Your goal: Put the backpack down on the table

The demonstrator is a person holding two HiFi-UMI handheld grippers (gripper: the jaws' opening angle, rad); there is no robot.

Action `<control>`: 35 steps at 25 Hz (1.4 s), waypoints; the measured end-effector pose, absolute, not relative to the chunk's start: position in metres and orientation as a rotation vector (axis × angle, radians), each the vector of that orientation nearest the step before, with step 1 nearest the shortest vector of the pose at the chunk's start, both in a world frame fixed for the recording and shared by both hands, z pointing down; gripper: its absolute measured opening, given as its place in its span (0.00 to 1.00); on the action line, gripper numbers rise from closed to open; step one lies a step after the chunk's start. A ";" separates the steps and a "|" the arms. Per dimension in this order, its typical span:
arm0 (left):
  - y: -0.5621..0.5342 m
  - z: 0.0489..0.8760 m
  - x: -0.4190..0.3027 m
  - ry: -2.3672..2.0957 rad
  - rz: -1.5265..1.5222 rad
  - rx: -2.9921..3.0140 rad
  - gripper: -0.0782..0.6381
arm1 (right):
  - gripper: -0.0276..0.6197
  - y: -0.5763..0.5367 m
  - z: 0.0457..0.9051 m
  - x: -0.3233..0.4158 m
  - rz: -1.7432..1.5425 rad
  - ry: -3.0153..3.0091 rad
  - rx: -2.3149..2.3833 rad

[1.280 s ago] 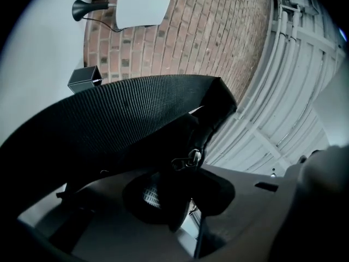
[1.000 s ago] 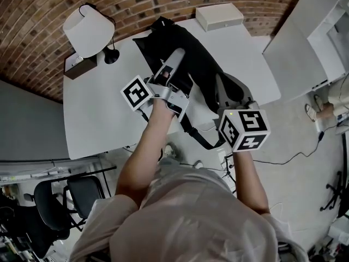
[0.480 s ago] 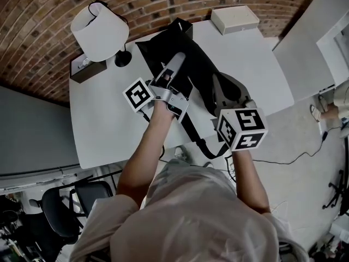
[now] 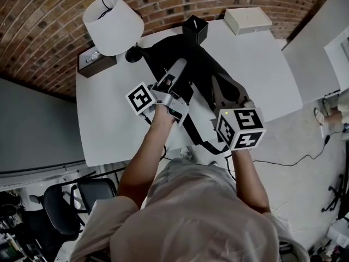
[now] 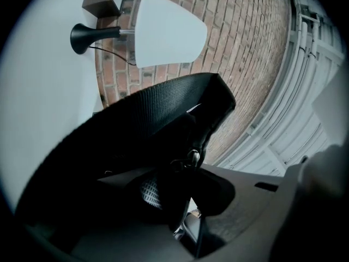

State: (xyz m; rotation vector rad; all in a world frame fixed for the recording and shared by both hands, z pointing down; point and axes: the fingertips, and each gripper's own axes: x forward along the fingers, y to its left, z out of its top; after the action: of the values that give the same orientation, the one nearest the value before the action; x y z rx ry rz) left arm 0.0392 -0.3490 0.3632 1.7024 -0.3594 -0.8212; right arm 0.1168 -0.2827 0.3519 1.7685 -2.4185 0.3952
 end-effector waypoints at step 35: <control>-0.329 0.489 -0.095 -0.609 -0.829 1.506 0.22 | 0.05 -0.296 0.425 -0.030 0.465 -2.477 1.321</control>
State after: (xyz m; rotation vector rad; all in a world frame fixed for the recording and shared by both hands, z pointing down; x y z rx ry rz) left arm -0.0948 -0.3287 0.4886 1.5064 -0.6092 -0.8287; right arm -0.0299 -0.2960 0.4252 1.3212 -2.4775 0.4645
